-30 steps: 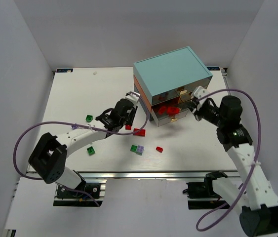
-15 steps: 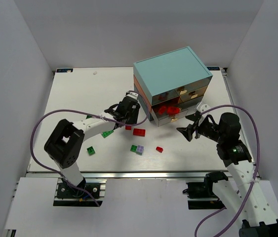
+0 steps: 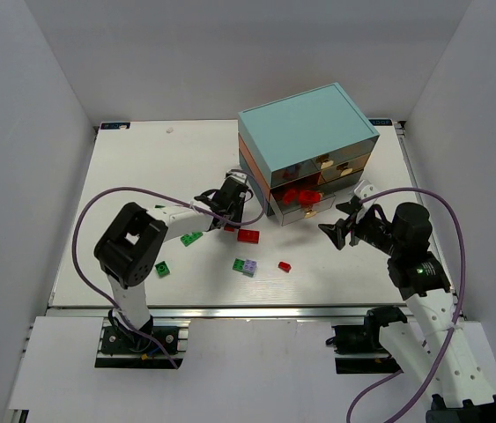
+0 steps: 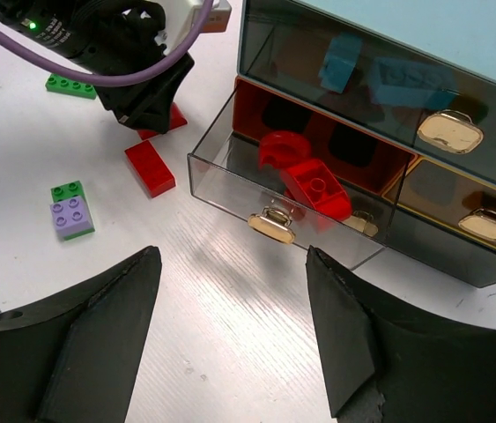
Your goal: Sort the legos into containers by color
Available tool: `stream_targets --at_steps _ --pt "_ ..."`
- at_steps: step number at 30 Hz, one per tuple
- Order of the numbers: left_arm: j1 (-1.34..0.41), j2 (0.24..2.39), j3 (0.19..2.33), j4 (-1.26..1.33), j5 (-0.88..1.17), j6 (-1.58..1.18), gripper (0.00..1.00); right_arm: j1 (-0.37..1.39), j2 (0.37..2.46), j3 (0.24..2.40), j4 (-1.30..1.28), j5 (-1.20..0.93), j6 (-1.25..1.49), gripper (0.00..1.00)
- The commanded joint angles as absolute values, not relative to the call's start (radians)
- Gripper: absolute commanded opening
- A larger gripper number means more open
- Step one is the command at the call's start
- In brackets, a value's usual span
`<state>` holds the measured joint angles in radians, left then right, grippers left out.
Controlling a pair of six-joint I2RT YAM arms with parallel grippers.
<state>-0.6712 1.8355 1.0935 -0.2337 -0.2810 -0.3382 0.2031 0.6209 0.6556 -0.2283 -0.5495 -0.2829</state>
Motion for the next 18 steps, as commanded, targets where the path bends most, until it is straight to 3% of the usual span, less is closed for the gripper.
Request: stream_targets --at_steps 1,5,8,10,11,12,14,15,18 --pt "-0.669 1.824 1.137 -0.216 -0.278 -0.35 0.38 0.196 0.612 0.653 -0.181 -0.535 -0.265 0.72" --pt "-0.669 1.795 1.123 -0.229 -0.297 -0.347 0.16 0.198 0.614 0.65 -0.179 -0.54 -0.262 0.7" --pt "-0.679 1.683 1.086 -0.229 -0.298 -0.319 0.07 0.201 0.612 0.649 -0.179 -0.548 -0.264 0.64" --pt "-0.701 1.554 1.062 -0.213 -0.272 -0.238 0.02 0.195 0.612 0.649 -0.178 -0.554 -0.264 0.5" --pt "-0.701 1.516 1.043 -0.213 -0.153 -0.209 0.01 0.196 0.612 0.649 -0.176 -0.558 -0.262 0.43" --pt "-0.701 1.478 1.036 -0.213 -0.1 -0.148 0.0 0.198 0.614 0.647 -0.175 -0.56 -0.264 0.24" --pt "-0.715 1.381 1.006 -0.213 -0.002 -0.083 0.0 0.198 0.618 0.647 -0.175 -0.557 -0.264 0.06" --pt "-0.725 1.35 0.997 -0.215 0.099 -0.037 0.0 0.199 0.62 0.647 -0.172 -0.555 -0.264 0.0" --pt "-0.752 1.275 0.983 -0.209 0.194 -0.002 0.0 0.201 0.627 0.646 -0.172 -0.54 -0.268 0.0"
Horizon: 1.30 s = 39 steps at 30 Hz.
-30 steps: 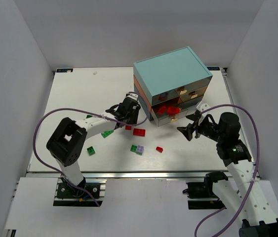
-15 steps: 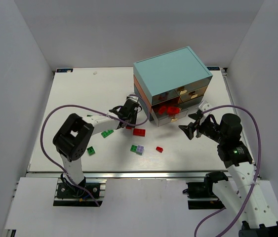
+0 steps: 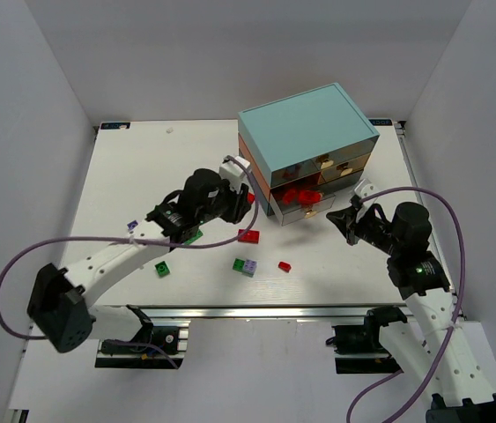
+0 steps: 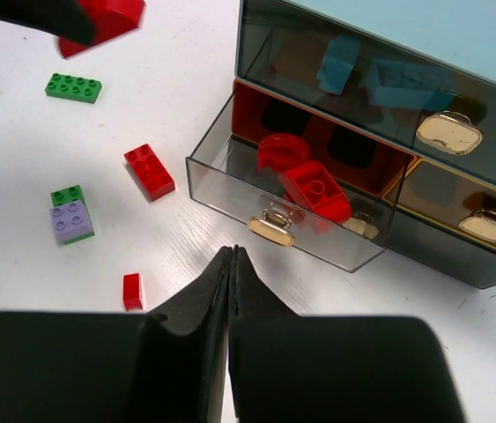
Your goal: Sort the legos into containers by color
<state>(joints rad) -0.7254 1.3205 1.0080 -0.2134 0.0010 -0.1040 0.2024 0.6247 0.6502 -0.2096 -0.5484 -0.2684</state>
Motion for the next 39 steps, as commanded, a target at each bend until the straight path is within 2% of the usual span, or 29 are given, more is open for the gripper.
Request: stream_targets --at_steps 1,6,14,23,27,28,30,31,33,35,39 --pt "-0.752 1.273 0.994 -0.222 0.212 0.029 0.0 0.201 0.632 0.646 -0.169 -0.534 -0.27 0.0" --pt "-0.828 1.357 1.103 -0.21 0.226 0.06 0.0 0.196 0.643 0.638 -0.156 -0.509 -0.27 0.0" --pt "-0.902 1.537 1.284 -0.176 0.023 0.092 0.0 0.196 0.67 0.634 -0.155 -0.494 -0.279 0.0" --pt "-0.911 1.67 1.429 -0.183 -0.126 0.13 0.1 0.195 0.672 0.629 -0.156 -0.511 -0.293 0.01" --pt "-0.911 1.742 1.508 -0.219 -0.15 0.137 0.21 0.195 0.676 0.63 -0.166 -0.535 -0.313 0.15" --pt "-0.911 1.762 1.517 -0.221 -0.153 0.137 0.32 0.196 0.675 0.629 -0.176 -0.552 -0.322 0.23" --pt "-0.911 1.778 1.535 -0.216 -0.17 0.132 0.42 0.196 0.683 0.632 -0.19 -0.58 -0.363 0.33" --pt "-0.911 1.785 1.542 -0.207 -0.175 0.129 0.48 0.198 0.689 0.635 -0.218 -0.622 -0.386 0.46" --pt "-0.911 1.787 1.546 -0.201 -0.181 0.124 0.56 0.198 0.699 0.641 -0.265 -0.676 -0.451 0.6" --pt "-0.911 1.779 1.552 -0.198 -0.18 0.117 0.57 0.199 0.713 0.646 -0.333 -0.77 -0.541 0.73" --pt "-0.911 1.724 1.546 -0.196 -0.135 0.089 0.58 0.207 0.761 0.634 -0.455 -0.905 -0.75 0.74"
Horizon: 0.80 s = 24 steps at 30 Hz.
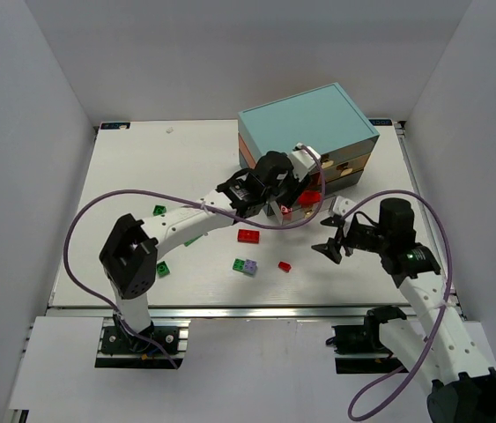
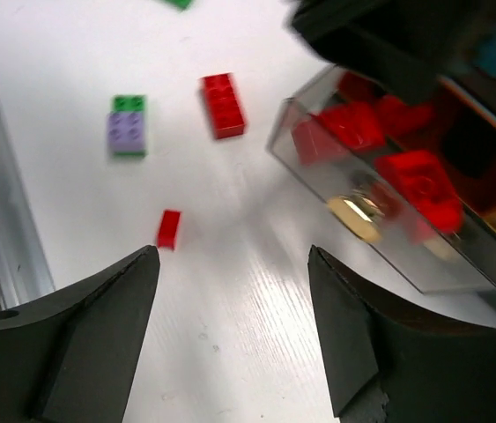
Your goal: Sort the legos into containers by color
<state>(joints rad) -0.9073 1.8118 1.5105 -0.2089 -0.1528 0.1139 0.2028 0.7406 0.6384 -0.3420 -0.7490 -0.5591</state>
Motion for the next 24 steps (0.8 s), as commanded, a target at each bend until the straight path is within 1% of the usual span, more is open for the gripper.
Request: stream_targets --at_steps 1,4,6,8,9,10,12,13,14,15,16,17,18,19,20,21,24 --pt "-0.911 1.706 1.536 -0.192 -0.115 0.084 0.64 0.207 0.767 0.624 -0.466 -0.937 -0.82 0.74" --pt "-0.911 1.619 1.484 -0.181 -0.097 0.071 0.65 0.225 0.779 0.597 -0.48 -0.945 -0.867 0.73" --pt "-0.911 1.557 1.445 -0.183 -0.075 0.06 0.58 0.248 0.778 0.583 -0.477 -0.945 -0.913 0.7" --pt "-0.902 1.433 1.344 -0.183 -0.072 0.061 0.45 0.29 0.772 0.548 -0.447 -0.905 -0.931 0.69" --pt "-0.902 1.381 1.307 -0.187 -0.072 0.06 0.27 0.307 0.773 0.535 -0.424 -0.87 -0.946 0.69" --pt "-0.891 1.28 1.22 -0.192 -0.084 0.057 0.21 0.349 0.779 0.519 -0.416 -0.845 -0.962 0.69" --pt "-0.891 1.168 1.125 -0.201 -0.17 0.078 0.15 0.382 0.83 0.508 -0.408 -0.763 -0.998 0.7" --pt "-0.891 1.06 1.079 -0.201 -0.199 0.084 0.16 0.429 0.85 0.496 -0.397 -0.727 -1.006 0.73" --pt "-0.891 1.01 0.989 -0.202 -0.234 0.093 0.21 0.446 0.892 0.489 -0.382 -0.698 -1.008 0.74" --pt "-0.891 0.964 0.942 -0.196 -0.306 0.098 0.39 0.474 0.917 0.486 -0.361 -0.633 -0.984 0.74" --pt "-0.891 0.88 0.902 -0.187 -0.336 0.098 0.48 0.495 0.939 0.483 -0.313 -0.605 -0.965 0.74" --pt "-0.891 0.846 0.828 -0.18 -0.36 0.098 0.55 0.546 0.984 0.486 -0.302 -0.58 -0.951 0.76" --pt "-0.891 0.813 0.792 -0.163 -0.4 0.103 0.6 0.564 1.003 0.485 -0.281 -0.533 -0.91 0.77" --pt "-0.891 0.783 0.766 -0.143 -0.409 0.109 0.68 0.583 1.02 0.485 -0.232 -0.502 -0.884 0.77" --pt "-0.891 0.747 0.768 -0.143 -0.407 0.109 0.69 0.641 1.058 0.488 -0.21 -0.477 -0.864 0.78" --pt "-0.891 0.738 0.781 -0.159 -0.397 0.101 0.69 0.658 1.077 0.486 -0.187 -0.412 -0.812 0.79" --pt "-0.891 0.712 0.752 -0.143 -0.416 0.094 0.7 0.709 1.153 0.502 -0.132 -0.322 -0.743 0.82"
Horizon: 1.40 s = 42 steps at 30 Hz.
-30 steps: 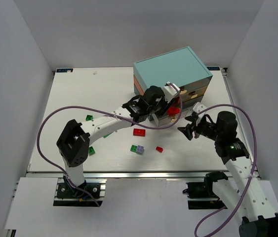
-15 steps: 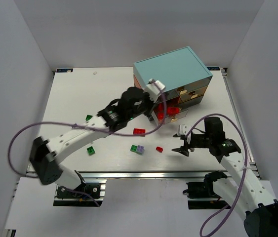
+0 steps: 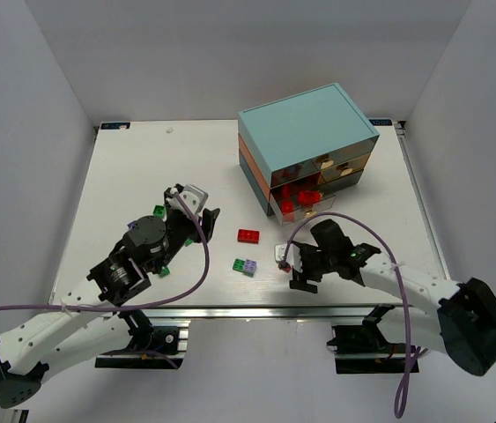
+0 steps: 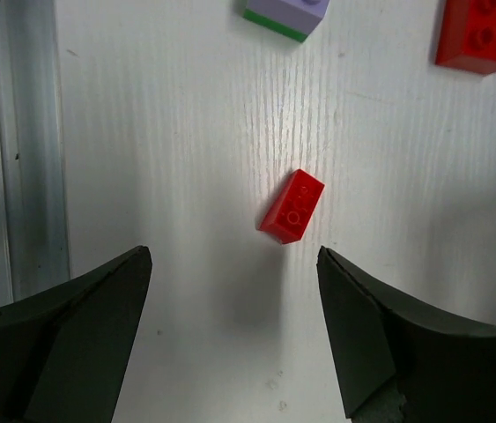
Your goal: Sort the legos into containers by color
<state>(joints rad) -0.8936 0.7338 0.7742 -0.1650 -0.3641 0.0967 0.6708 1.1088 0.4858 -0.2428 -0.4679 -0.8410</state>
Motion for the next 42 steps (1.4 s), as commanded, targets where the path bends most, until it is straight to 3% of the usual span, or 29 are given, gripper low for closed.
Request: stream_targets --at_steps 1,14,17,21,27,33,42 --pt "-0.891 0.71 0.749 -0.144 -0.404 0.094 0.7 0.716 1.164 0.503 -0.118 -0.307 -0.732 0.82" --pt "-0.891 0.692 0.747 -0.144 -0.394 0.091 0.71 0.768 1.315 0.54 -0.014 -0.241 -0.638 0.68" --pt "-0.891 0.689 0.741 -0.143 -0.4 0.095 0.71 0.775 1.339 0.551 -0.014 -0.233 -0.637 0.57" --pt "-0.891 0.692 0.736 -0.14 -0.399 0.095 0.71 0.778 1.347 0.549 -0.037 -0.253 -0.652 0.27" --pt "-0.891 0.686 0.724 -0.13 -0.411 0.1 0.71 0.767 1.306 0.557 -0.118 -0.346 -0.713 0.0" --pt "-0.891 0.696 0.71 -0.117 -0.403 0.095 0.74 0.769 1.071 0.658 -0.307 -0.58 -0.798 0.0" --pt "-0.891 0.79 0.706 -0.12 -0.374 0.1 0.75 0.738 0.948 0.84 -0.257 -0.361 -0.729 0.0"
